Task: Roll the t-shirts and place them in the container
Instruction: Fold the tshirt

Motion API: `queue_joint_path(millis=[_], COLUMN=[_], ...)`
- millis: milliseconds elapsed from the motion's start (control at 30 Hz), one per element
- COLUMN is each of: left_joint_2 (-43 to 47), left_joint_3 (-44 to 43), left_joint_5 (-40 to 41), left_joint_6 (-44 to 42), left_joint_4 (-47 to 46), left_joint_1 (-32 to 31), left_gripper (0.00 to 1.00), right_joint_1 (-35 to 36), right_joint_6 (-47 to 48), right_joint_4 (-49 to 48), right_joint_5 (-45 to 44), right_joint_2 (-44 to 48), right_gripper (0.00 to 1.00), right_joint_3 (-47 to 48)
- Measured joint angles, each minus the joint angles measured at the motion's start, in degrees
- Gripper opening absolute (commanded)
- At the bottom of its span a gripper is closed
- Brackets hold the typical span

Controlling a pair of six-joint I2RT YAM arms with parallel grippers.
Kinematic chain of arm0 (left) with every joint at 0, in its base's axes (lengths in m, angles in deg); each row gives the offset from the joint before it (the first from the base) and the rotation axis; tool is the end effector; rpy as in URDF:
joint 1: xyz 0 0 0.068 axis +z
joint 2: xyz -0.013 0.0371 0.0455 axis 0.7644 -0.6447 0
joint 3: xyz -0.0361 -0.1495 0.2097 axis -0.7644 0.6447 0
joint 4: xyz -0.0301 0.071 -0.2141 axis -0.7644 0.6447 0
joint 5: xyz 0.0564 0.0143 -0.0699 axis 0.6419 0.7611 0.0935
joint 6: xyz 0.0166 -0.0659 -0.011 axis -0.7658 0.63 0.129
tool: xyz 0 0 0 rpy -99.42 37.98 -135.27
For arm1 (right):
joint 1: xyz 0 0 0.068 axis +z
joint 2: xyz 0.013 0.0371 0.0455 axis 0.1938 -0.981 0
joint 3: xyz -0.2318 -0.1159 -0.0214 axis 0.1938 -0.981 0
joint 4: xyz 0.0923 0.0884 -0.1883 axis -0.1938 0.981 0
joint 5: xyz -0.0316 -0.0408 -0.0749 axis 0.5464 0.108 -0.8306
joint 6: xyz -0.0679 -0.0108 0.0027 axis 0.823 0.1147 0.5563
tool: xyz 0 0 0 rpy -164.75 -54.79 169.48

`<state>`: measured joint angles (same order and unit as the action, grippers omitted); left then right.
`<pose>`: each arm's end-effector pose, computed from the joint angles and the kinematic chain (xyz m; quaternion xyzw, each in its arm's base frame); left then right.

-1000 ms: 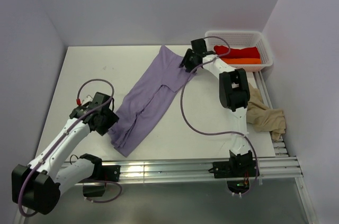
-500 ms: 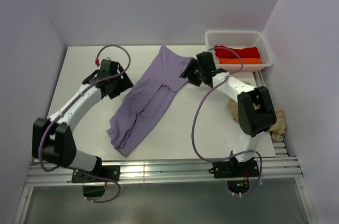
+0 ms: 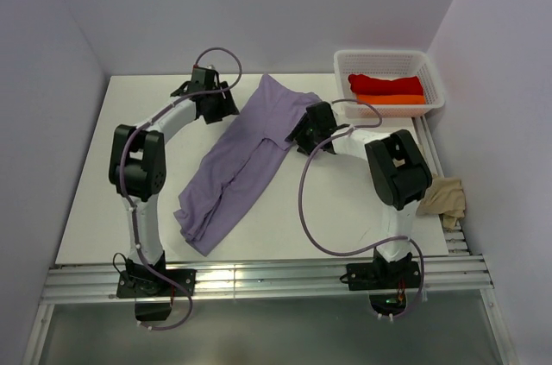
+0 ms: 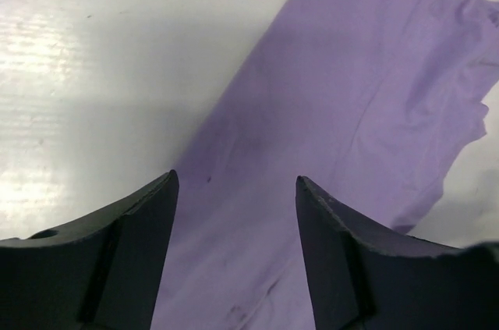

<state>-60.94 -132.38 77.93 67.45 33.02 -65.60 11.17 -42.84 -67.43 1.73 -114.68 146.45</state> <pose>0.4224 -0.1238 0.2070 -0.1363 0.9172 -0.1921 0.3214 0.3535 0.1499 0.1515 0.2490 0.8957 0.2575 0.2634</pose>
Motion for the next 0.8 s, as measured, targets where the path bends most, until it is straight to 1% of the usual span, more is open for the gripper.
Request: queue_joint_path(millis=[100,200,233,400,433,467,500,567,600,667,700,733,767,800], left_joint_2=[-4.0,-5.9,-6.5,-8.1,-8.3,-8.6,-9.0,-10.0,-10.7,-11.7,-12.2,-12.6,-12.9,-13.3], left_joint_3=[-2.4,-2.4,-2.4,-2.4,-2.4,-2.5,-2.6,-3.5,-4.3,-5.7,-6.3,-6.8,-7.3,-8.1], left_joint_5=[-1.7,-2.9,-3.3,-5.3,-5.7,-6.0,-6.2,-6.3,-6.3,-6.2,-6.1,-5.8,-5.6,-5.3], left_joint_6=[-0.9,-0.9,-0.9,-1.0,-1.1,-1.0,-1.2,-1.3,-1.3,-1.3,-1.2,-1.1,-1.1,-1.0], left_joint_4=[-0.2,-0.1,-0.2,-1.0,-1.3,-1.6,-1.7,-1.6,-1.5,-1.2,-1.1,-0.9,-0.7,-0.2], left_joint_1=[0.3,0.5,0.6,0.7,0.7,0.7,0.7,0.8,0.8,1.0,1.0,1.1,1.1,1.2], left_gripper=[0.64,0.61,0.59,0.57,0.50,0.46,0.39,0.29,0.22,0.15,0.08,0.03,0.00,0.00], right_joint_1=[0.0,0.0,0.1,0.4,0.5,0.5,0.6,0.7,0.8,0.8,0.9,0.9,0.9,1.0], right_joint_6=[-1.0,-2.1,-2.3,-3.3,-3.4,-3.4,-3.5,-3.5,-3.5,-3.5,-3.4,-3.3,-3.3,-3.3], right_joint_4=[-1.7,-3.1,-3.4,-4.5,-4.5,-4.5,-4.4,-4.4,-4.4,-4.1,-3.9,-3.7,-3.5,-3.3], right_joint_5=[-0.6,-0.9,-1.2,-1.8,-1.8,-1.9,-1.9,-1.9,-2.0,-2.0,-2.1,-2.1,-2.1,-2.0], right_joint_2=[-0.9,-2.1,-2.6,-4.9,-5.1,-5.3,-5.6,-6.0,-6.2,-6.8,-7.2,-7.6,-8.2,-8.5], right_gripper=[0.60,0.52,0.47,0.38,0.35,0.33,0.31,0.23,0.19,0.10,0.04,0.03,0.00,0.00], right_joint_3=[0.2,0.8,1.2,3.0,3.3,3.5,3.7,4.1,4.3,4.9,5.5,6.2,6.9,7.5])
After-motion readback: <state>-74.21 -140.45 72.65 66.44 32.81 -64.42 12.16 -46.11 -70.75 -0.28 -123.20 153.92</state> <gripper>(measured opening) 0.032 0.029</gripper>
